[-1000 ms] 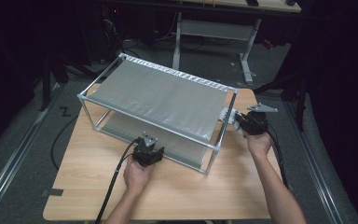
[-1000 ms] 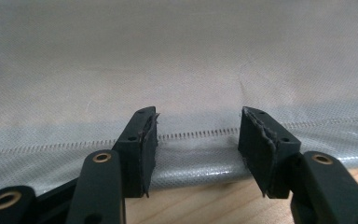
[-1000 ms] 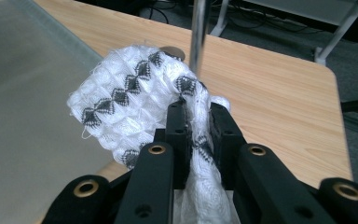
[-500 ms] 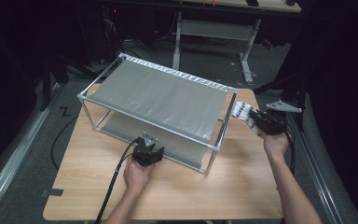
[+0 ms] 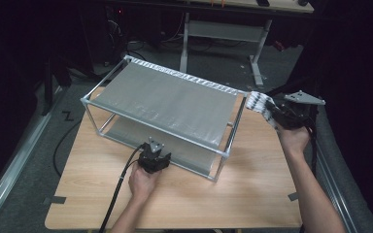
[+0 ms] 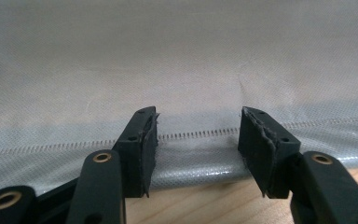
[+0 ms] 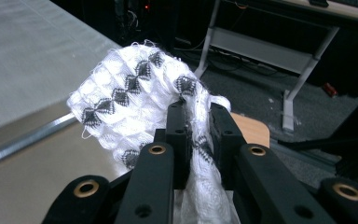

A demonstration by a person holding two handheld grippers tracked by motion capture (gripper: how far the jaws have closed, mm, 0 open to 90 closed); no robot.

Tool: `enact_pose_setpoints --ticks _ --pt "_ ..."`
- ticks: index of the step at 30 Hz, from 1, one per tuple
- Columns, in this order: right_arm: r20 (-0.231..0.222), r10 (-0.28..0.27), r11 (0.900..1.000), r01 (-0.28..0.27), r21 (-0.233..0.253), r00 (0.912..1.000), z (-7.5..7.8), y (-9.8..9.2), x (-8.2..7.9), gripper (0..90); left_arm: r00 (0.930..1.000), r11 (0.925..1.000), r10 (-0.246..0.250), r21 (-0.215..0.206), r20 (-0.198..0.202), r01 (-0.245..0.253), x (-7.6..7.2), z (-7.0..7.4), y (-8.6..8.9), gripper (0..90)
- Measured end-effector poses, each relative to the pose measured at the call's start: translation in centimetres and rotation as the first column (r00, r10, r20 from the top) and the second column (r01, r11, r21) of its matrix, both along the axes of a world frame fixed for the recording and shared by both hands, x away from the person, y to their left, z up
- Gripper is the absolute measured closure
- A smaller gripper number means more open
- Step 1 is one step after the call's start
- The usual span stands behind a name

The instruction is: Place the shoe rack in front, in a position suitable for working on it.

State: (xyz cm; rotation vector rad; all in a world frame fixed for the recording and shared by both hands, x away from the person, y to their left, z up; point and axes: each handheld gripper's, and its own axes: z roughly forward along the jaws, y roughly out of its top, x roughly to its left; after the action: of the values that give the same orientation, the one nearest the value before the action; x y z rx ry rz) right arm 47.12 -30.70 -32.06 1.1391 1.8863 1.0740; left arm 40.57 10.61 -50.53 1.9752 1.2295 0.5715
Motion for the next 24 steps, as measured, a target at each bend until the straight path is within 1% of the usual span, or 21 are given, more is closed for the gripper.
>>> enact_pose_setpoints --ticks 4,7,11,12,14,18,24 --pt "0.013 0.012 1.0 -0.012 -0.007 0.9998 0.7 1.2 0.7 80.9 1.0 1.0 0.002 -0.006 -0.001 -0.002 0.0 0.0 0.0 47.2" --pt "0.023 0.024 0.999 -0.023 -0.024 0.9994 1.1 2.3 1.4 80.9 1.0 1.0 0.002 -0.006 -0.001 -0.002 0.0 0.0 0.0 47.1" --pt "0.023 0.024 0.999 -0.023 -0.043 0.9994 1.4 3.6 2.5 80.9 1.0 1.0 0.002 -0.006 0.0 -0.002 0.0 0.0 0.0 47.1" --pt "0.022 0.022 0.998 -0.021 -0.055 0.9995 1.4 4.0 2.8 80.9 1.0 1.0 0.002 -0.006 0.0 -0.002 0.0 0.0 0.0 47.1" --pt "0.018 0.025 0.998 -0.024 -0.058 0.9995 1.3 4.4 3.2 80.8 1.0 1.0 0.002 -0.006 0.0 -0.002 0.0 0.0 0.0 47.1" --pt "-0.009 0.022 0.998 -0.023 -0.056 0.9997 0.7 4.8 4.0 80.9 1.0 1.0 0.001 -0.005 0.0 -0.001 0.0 0.0 0.0 47.2" --pt "-0.031 0.029 0.999 -0.031 -0.04 0.9991 0.2 5.1 4.5 80.9 1.0 1.0 0.0 -0.006 -0.001 0.0 0.0 0.0 0.0 47.3"
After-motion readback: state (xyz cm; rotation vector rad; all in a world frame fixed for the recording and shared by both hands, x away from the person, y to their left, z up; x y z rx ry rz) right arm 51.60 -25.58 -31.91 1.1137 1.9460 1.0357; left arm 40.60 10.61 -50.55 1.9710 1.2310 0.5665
